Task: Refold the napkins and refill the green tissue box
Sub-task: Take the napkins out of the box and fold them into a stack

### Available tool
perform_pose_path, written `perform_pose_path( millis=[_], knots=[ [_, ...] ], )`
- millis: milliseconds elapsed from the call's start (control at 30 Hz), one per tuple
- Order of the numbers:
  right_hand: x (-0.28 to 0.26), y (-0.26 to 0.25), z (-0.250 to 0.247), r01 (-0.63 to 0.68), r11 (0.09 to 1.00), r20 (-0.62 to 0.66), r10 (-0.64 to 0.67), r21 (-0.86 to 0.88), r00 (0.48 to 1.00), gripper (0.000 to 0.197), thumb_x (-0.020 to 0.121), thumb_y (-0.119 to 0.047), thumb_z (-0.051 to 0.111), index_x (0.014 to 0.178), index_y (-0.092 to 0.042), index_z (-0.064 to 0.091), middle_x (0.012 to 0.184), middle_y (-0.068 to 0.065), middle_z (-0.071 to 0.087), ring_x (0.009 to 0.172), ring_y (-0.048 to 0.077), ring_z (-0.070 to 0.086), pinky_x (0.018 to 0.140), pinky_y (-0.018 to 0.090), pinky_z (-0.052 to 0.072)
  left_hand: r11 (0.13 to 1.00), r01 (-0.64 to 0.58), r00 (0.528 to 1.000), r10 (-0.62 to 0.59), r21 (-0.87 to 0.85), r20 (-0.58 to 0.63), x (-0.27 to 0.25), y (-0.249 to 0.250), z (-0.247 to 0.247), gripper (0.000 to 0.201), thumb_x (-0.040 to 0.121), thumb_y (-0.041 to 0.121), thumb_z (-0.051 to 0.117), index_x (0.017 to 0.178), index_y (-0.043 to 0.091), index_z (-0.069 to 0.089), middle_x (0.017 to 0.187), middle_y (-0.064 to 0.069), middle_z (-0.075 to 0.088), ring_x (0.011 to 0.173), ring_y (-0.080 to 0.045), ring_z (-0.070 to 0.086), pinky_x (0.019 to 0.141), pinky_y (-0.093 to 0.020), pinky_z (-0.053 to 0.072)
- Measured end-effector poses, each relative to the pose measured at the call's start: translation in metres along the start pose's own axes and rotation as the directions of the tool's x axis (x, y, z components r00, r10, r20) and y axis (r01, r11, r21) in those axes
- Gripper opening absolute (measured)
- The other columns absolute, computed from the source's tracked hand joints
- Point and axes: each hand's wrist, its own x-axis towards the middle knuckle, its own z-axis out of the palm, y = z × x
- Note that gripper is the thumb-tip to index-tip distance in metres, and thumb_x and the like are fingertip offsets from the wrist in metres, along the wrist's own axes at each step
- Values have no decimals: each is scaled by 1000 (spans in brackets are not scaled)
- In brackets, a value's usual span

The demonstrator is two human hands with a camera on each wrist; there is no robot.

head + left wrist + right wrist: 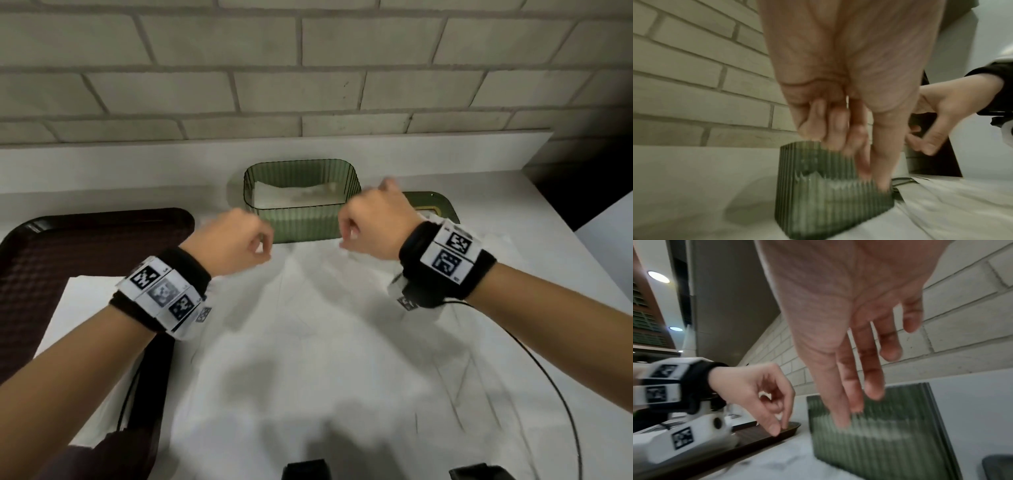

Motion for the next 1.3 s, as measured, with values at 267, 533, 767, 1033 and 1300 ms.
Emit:
perform_pose_path(
  millis=[267,533,767,1033,1300],
  knots=[
    [-61,-25,55,95,977,506,-180,189,843,71,56,-60,83,111,-27,53,107,-9,44,96,16,46,89,34,40,969,54,945,-127,240,301,-15,5,44,84,64,49,83,129,14,42,123,-3,43,113,-22,45,89,-36,45],
    [-71,-23,73,67,976,438,-155,209,885,40,63,-42,83,83,-25,53,98,-9,50,87,16,46,71,29,35,952,81,905,-195,297,378,-11,15,40,63,77,46,74,126,16,50,122,-4,53,116,-24,44,96,-35,34],
    [-71,4,55,-17,837,310,-184,548,933,37,78,-28,78,52,-22,52,51,-8,44,52,8,39,58,25,36,974,196,953,-161,-115,258,-21,-3,9,47,80,21,78,122,16,59,121,-1,56,116,-22,54,95,-30,44],
    [-63,35,-11,59,394,-4,-139,917,990,11,76,-16,77,76,-27,76,80,-4,75,71,10,65,75,26,51,656,-72,995,-2,-751,-97,-43,10,-44,49,88,7,67,127,27,45,99,-22,68,79,-42,68,68,-53,54],
    [-35,11,-11,142,278,-124,-80,950,989,12,78,-8,76,90,-4,75,122,-1,65,114,13,61,93,29,49,445,-164,986,81,-881,-143,-43,41,-49,53,84,-7,52,128,19,37,68,6,63,54,-8,52,50,-18,39]
  ],
)
